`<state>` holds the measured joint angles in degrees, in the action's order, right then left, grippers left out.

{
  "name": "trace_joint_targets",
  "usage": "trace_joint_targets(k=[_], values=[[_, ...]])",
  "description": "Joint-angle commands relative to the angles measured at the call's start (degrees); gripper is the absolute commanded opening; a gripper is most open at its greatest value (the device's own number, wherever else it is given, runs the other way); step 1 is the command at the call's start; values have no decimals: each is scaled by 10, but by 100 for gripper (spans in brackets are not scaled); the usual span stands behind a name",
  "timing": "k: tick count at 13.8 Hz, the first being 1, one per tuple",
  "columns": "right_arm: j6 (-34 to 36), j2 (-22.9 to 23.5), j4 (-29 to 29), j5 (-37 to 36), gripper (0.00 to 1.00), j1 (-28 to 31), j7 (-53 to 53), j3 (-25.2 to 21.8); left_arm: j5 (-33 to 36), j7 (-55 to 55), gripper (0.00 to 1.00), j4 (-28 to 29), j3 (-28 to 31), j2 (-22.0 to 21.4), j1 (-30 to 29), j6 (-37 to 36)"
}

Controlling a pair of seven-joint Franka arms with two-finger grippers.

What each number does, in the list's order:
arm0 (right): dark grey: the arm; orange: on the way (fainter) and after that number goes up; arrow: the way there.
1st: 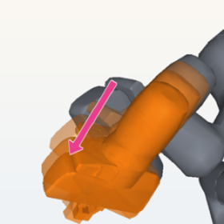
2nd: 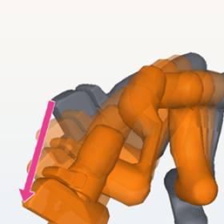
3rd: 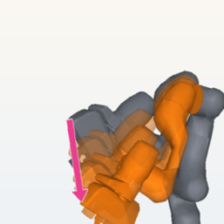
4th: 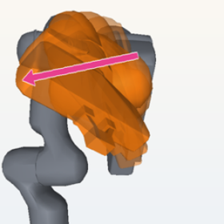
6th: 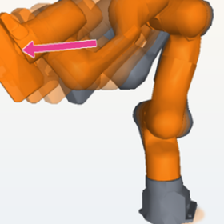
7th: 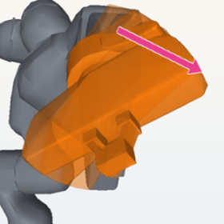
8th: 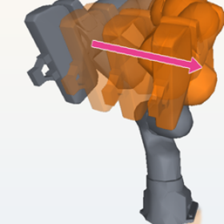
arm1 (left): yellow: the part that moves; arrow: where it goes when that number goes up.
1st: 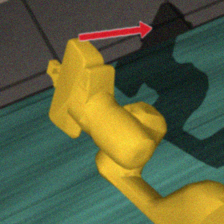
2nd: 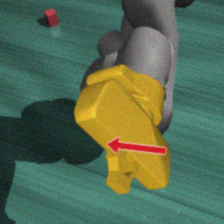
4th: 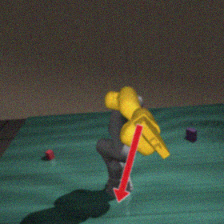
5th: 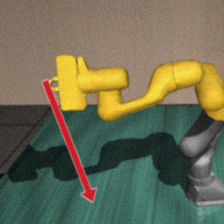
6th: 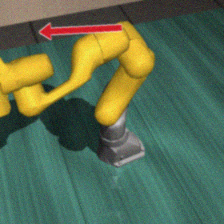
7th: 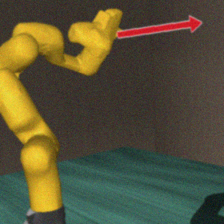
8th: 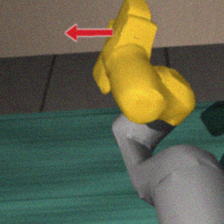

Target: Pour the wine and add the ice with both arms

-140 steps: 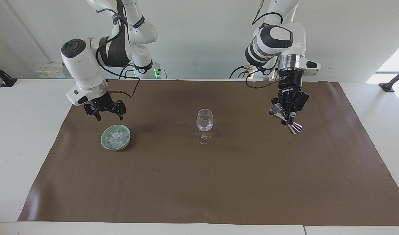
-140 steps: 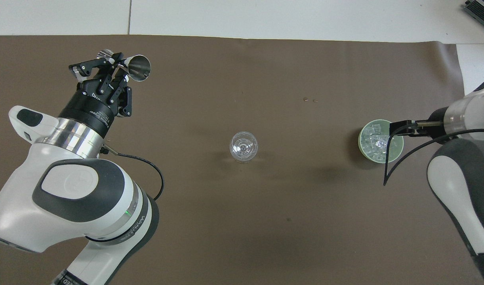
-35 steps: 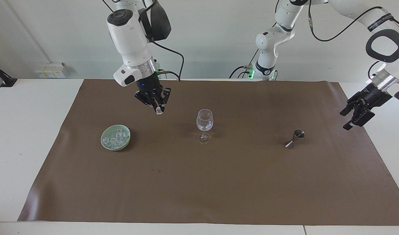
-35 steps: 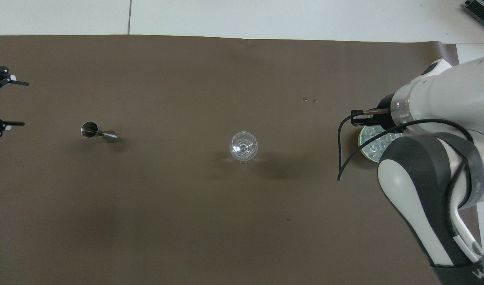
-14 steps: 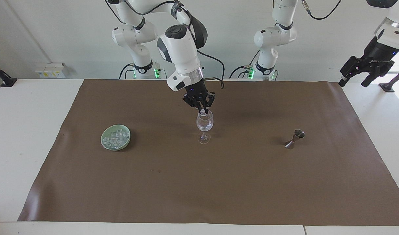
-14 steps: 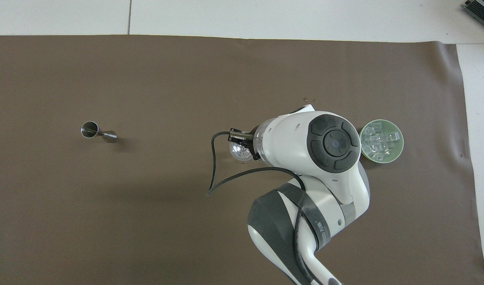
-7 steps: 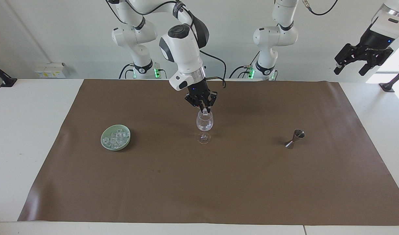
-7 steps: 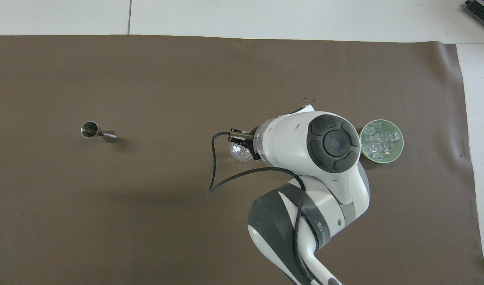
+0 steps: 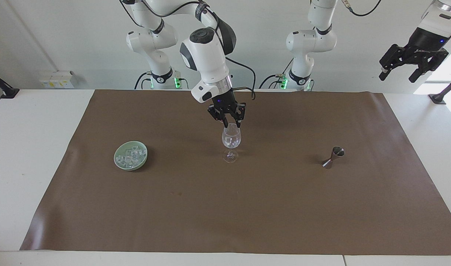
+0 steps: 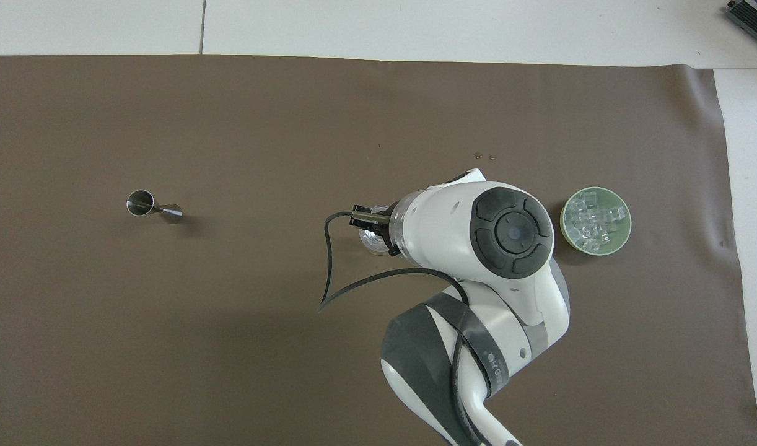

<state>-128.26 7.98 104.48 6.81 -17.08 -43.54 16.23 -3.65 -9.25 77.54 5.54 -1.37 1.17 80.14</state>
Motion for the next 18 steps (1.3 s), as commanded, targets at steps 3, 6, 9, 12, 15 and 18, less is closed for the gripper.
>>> trace_joint_targets(k=[3, 6, 9, 12, 15, 18], values=[[2, -4, -8, -2, 100, -1, -13, -1, 15, 19, 100, 65, -20, -35, 1, 16], [27, -12, -16, -70, 100, 10, -2, -4, 23, 26, 100, 64, -29, -35, -2, 18], [63, -44, -16, -87, 100, 48, 42, -8, 33, 54, 100, 65, -60, -34, -20, 12], [104, -78, -16, -87, 100, 102, 97, -9, 32, 81, 100, 74, -62, -36, -15, 12], [155, -108, -24, -87, 100, 132, 122, -9, 32, 80, 100, 82, -61, -40, -13, 12], [248, -109, -80, -87, 100, 151, 129, -20, 32, 78, 100, 96, -62, -47, -16, 15]])
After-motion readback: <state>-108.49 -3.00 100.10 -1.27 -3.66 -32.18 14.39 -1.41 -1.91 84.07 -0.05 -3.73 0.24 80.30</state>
